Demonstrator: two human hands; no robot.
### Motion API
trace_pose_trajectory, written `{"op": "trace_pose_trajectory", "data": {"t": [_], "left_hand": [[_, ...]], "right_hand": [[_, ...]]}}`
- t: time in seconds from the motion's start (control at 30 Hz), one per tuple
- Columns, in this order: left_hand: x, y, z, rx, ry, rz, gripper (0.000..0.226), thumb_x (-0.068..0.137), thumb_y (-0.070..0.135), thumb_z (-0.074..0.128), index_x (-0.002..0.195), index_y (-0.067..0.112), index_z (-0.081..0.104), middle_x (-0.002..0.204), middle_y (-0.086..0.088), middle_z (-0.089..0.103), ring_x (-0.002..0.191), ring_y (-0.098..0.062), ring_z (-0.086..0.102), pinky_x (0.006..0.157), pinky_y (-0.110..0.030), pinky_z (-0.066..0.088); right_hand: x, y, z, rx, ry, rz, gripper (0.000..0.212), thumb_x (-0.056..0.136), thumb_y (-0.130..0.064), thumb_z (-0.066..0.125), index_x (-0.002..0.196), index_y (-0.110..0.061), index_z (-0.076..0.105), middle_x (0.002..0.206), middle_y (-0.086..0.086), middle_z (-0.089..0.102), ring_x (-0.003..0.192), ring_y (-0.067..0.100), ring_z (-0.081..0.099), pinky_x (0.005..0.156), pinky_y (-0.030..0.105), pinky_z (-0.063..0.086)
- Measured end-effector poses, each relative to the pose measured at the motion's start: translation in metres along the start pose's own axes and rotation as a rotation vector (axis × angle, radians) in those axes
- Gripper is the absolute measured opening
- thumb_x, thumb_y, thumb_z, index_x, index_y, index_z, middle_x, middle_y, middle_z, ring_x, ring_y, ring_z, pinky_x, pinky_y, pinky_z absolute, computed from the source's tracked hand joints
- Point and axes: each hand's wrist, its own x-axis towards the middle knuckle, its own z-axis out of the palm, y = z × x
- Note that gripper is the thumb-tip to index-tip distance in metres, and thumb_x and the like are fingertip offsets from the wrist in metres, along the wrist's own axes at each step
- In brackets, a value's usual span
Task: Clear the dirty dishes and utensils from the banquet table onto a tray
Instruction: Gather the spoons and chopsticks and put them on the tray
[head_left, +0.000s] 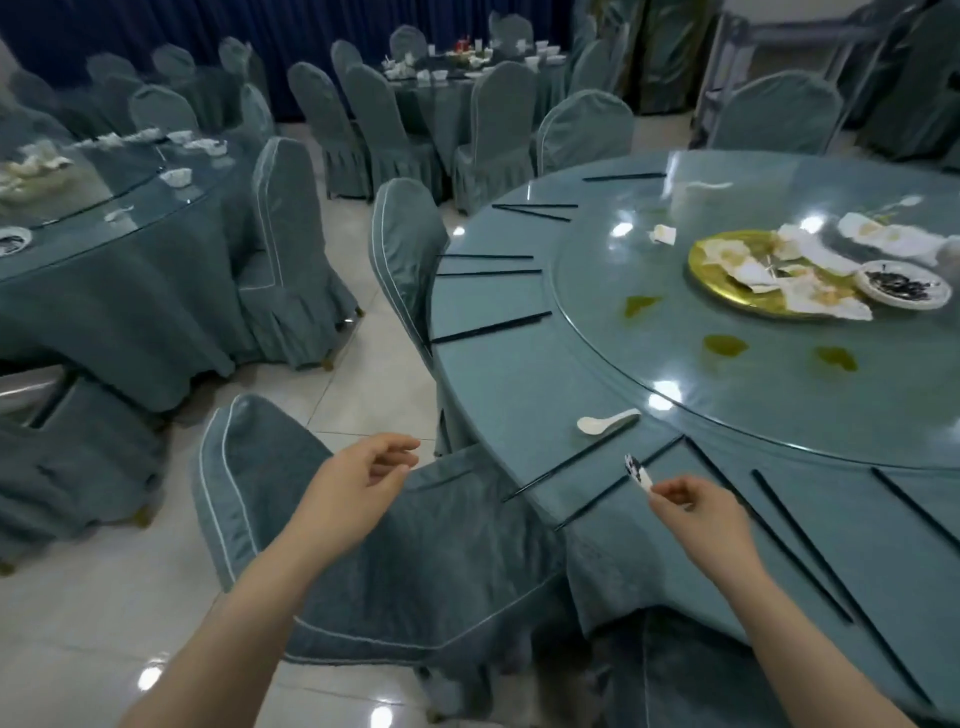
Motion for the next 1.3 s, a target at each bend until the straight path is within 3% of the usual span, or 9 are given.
{"op": "trace_pose_trajectory", "data": {"t": [0.2, 0.33, 0.43, 0.53, 0.67, 0.73, 0.93, 1.1, 1.3], "left_hand": [[0.071, -0.001, 0.033, -0.013, -0.145, 0.021, 0.028, 0.090, 0.010, 0.058, 0.111, 0.029, 0.061, 0.098, 0.015, 0.066, 0.090, 0.008, 0.061, 0.074, -0.001, 0.043], [0.105, -0.002, 0.069, -0.020, -0.251, 0.032, 0.025, 0.090, 0.019, 0.061, 0.112, 0.029, 0.060, 0.094, 0.012, 0.065, 0.084, -0.001, 0.063, 0.081, -0.018, 0.049], [0.121, -0.004, 0.096, 0.043, -0.375, 0.092, 0.026, 0.088, 0.033, 0.063, 0.114, 0.031, 0.059, 0.080, 0.011, 0.061, 0.067, 0.008, 0.057, 0.066, -0.006, 0.041], [0.139, -0.003, 0.123, 0.155, -0.499, 0.137, 0.034, 0.087, 0.041, 0.062, 0.119, 0.030, 0.057, 0.079, 0.014, 0.059, 0.067, 0.006, 0.053, 0.063, -0.009, 0.037], [0.152, -0.004, 0.160, 0.222, -0.558, 0.109, 0.045, 0.086, 0.044, 0.063, 0.125, 0.024, 0.054, 0.098, 0.009, 0.060, 0.082, -0.008, 0.056, 0.078, -0.024, 0.044], [0.160, -0.001, 0.179, 0.283, -0.571, 0.060, 0.051, 0.084, 0.048, 0.063, 0.128, 0.023, 0.051, 0.114, 0.004, 0.059, 0.098, -0.013, 0.057, 0.087, -0.027, 0.044], [0.158, 0.011, 0.242, 0.469, -0.533, -0.100, 0.079, 0.071, 0.062, 0.068, 0.129, 0.013, 0.044, 0.130, -0.008, 0.045, 0.121, -0.027, 0.043, 0.100, -0.034, 0.037], [0.151, 0.018, 0.273, 0.519, -0.483, -0.061, 0.064, 0.074, 0.048, 0.073, 0.120, 0.015, 0.043, 0.125, -0.004, 0.040, 0.119, -0.024, 0.037, 0.096, -0.034, 0.038], [0.159, 0.029, 0.284, 0.490, -0.495, -0.036, 0.032, 0.087, 0.014, 0.056, 0.118, 0.011, 0.046, 0.121, -0.010, 0.051, 0.109, -0.028, 0.050, 0.089, -0.033, 0.040]], "right_hand": [[0.035, -0.005, 0.015, -0.074, -0.014, 0.025, 0.010, 0.078, -0.027, 0.072, 0.071, -0.029, 0.064, 0.076, -0.015, 0.065, 0.074, 0.000, 0.059, 0.058, 0.018, 0.039], [0.031, 0.002, 0.012, -0.151, 0.013, 0.085, 0.009, 0.079, -0.021, 0.070, 0.076, -0.028, 0.066, 0.075, -0.016, 0.061, 0.077, 0.010, 0.058, 0.066, 0.024, 0.036], [0.017, 0.009, 0.007, -0.160, 0.058, 0.141, 0.007, 0.080, -0.022, 0.071, 0.078, -0.026, 0.065, 0.077, -0.013, 0.063, 0.080, 0.012, 0.058, 0.069, 0.026, 0.037], [0.011, 0.021, -0.001, -0.166, 0.133, 0.212, 0.009, 0.081, -0.021, 0.069, 0.085, -0.025, 0.062, 0.078, -0.015, 0.061, 0.077, 0.011, 0.058, 0.066, 0.026, 0.037], [0.022, 0.037, -0.014, -0.176, 0.197, 0.281, 0.011, 0.084, -0.034, 0.067, 0.086, -0.025, 0.061, 0.077, -0.018, 0.059, 0.072, 0.002, 0.056, 0.058, 0.017, 0.036], [0.038, 0.041, -0.016, -0.180, 0.187, 0.271, 0.015, 0.085, -0.040, 0.065, 0.084, -0.025, 0.062, 0.077, -0.017, 0.060, 0.072, 0.003, 0.055, 0.062, 0.022, 0.039], [0.103, 0.047, -0.019, -0.199, 0.069, 0.203, 0.006, 0.086, -0.028, 0.064, 0.086, -0.024, 0.061, 0.077, -0.015, 0.058, 0.071, 0.002, 0.052, 0.062, 0.015, 0.035], [0.138, 0.058, -0.023, -0.187, 0.034, 0.162, 0.004, 0.085, -0.025, 0.066, 0.084, -0.025, 0.062, 0.072, -0.024, 0.054, 0.067, -0.013, 0.047, 0.059, -0.004, 0.033], [0.153, 0.070, -0.025, -0.271, -0.051, 0.088, 0.004, 0.086, -0.021, 0.065, 0.086, -0.023, 0.062, 0.077, -0.015, 0.056, 0.074, 0.008, 0.049, 0.059, 0.012, 0.026]]}}
